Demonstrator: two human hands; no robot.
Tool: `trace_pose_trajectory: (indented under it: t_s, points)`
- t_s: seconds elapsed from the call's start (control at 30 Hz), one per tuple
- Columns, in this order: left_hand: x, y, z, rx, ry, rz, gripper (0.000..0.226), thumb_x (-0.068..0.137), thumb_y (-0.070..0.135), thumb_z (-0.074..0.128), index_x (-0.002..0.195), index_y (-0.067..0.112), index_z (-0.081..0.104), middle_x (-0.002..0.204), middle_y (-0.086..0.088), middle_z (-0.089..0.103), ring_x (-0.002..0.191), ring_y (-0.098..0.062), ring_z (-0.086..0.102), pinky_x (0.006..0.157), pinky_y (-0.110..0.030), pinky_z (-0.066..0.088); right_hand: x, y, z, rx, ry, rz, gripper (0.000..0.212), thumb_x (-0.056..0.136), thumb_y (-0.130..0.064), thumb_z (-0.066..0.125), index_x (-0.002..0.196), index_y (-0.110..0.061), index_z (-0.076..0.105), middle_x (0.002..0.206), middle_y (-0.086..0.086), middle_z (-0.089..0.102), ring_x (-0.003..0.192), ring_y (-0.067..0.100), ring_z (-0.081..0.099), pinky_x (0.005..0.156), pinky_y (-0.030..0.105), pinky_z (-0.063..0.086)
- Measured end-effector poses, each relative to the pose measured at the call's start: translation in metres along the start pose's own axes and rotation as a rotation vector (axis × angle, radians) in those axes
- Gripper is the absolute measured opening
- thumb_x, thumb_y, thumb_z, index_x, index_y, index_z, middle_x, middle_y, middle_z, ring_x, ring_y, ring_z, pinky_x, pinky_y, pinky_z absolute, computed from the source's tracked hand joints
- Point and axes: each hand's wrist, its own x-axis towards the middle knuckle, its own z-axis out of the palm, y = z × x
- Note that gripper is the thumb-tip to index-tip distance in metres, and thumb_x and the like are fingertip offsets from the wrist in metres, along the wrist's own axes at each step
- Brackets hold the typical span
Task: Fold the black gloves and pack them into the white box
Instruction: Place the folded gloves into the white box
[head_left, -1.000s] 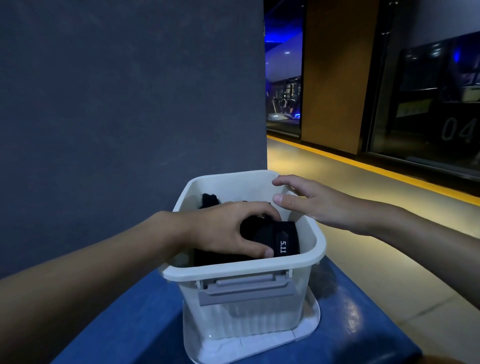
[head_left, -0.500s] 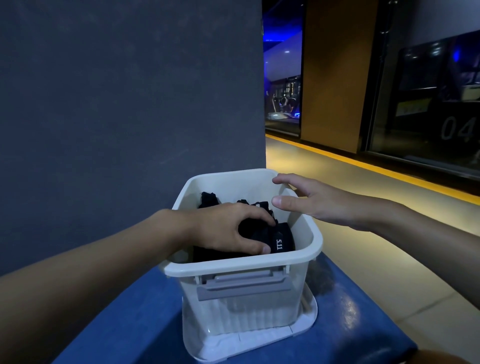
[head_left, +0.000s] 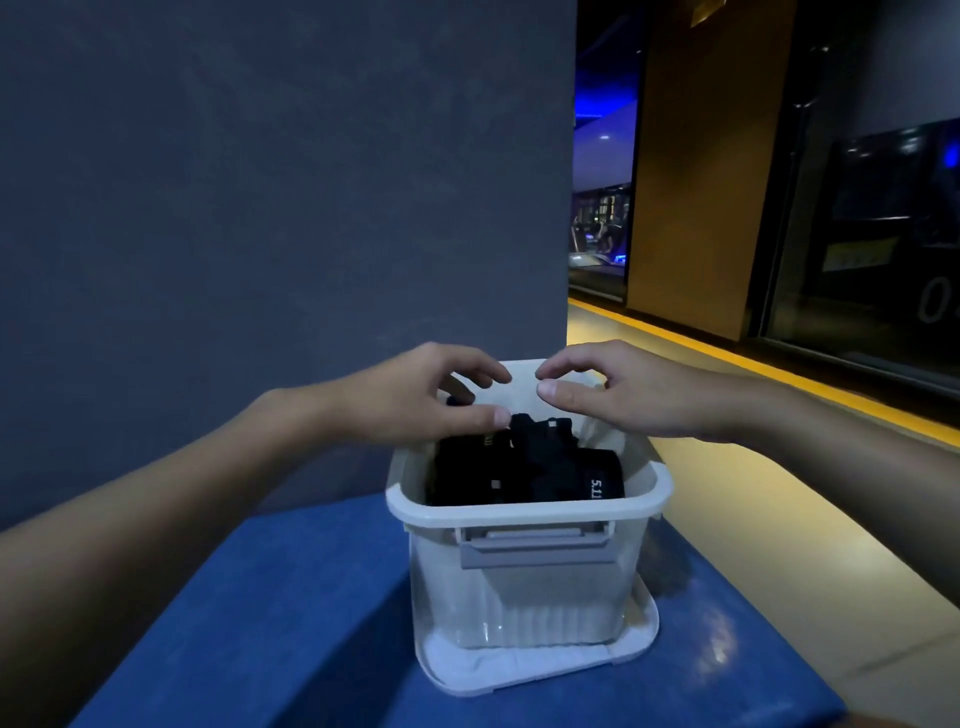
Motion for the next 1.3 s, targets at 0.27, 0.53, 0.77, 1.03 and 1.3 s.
trace_pose_trajectory:
  t_s: [0.27,0.53,0.77,1.03,1.3]
  points:
    - [-0.11,-0.042,-0.052,-0.041,0.318,-0.139,0.024,0.086,0.04,0.065,0.106,0.027,0.07,0.106,0.013,0.072,0.103,0.002,0.065,0.095,-0.018,0.05,0.041,-0.096,0.055,-0.071,-0.086,-0.221,0.032,0.091,-0.054,0.052,0.107,-0.031,0.067,0.104,-0.016,0.066,0.086,-0.006,0.061,0.078,0.021,0.045]
    - [-0.254,-0.098,-0.09,0.014,0.619,-0.455,0.013,0.094,0.027,0.063,0.105,0.03,0.07,0.102,0.02,0.072,0.099,0.012,0.063,0.08,-0.012,0.047,0.087,-0.205,0.159,-0.03,-0.315,-0.387,0.039,0.091,-0.057,0.052,0.111,-0.027,0.068,0.113,-0.014,0.066,0.108,0.004,0.059,0.1,0.028,0.046]
    - [-0.347,-0.174,-0.072,0.222,0.936,-0.867,0.017,0.092,0.021,0.063,0.108,0.022,0.067,0.116,0.0,0.065,0.109,-0.014,0.06,0.088,-0.03,0.042,0.118,-0.255,0.29,0.162,-0.505,-0.331,0.034,0.095,-0.044,0.057,0.115,-0.017,0.065,0.114,0.001,0.066,0.105,0.017,0.062,0.097,0.035,0.051]
    - [-0.388,-0.223,-0.053,0.033,0.775,-1.198,0.061,0.083,0.064,0.058,0.131,0.027,0.048,0.119,-0.004,0.067,0.112,-0.026,0.062,0.102,-0.046,0.045,0.138,-0.275,0.375,0.421,-0.57,-0.108,0.058,0.093,-0.043,0.06,0.142,-0.021,0.037,0.116,0.006,0.065,0.11,0.021,0.063,0.098,0.042,0.051]
    - [-0.387,-0.222,-0.057,-0.094,0.935,-1.105,0.047,0.083,0.042,0.075,0.121,0.024,0.055,0.093,0.003,0.068,0.087,-0.021,0.069,0.087,-0.044,0.055,0.136,-0.271,0.386,0.529,-0.562,-0.069,0.069,0.092,-0.033,0.066,0.146,-0.011,0.031,0.113,0.006,0.067,0.092,0.012,0.064,0.073,0.018,0.047]
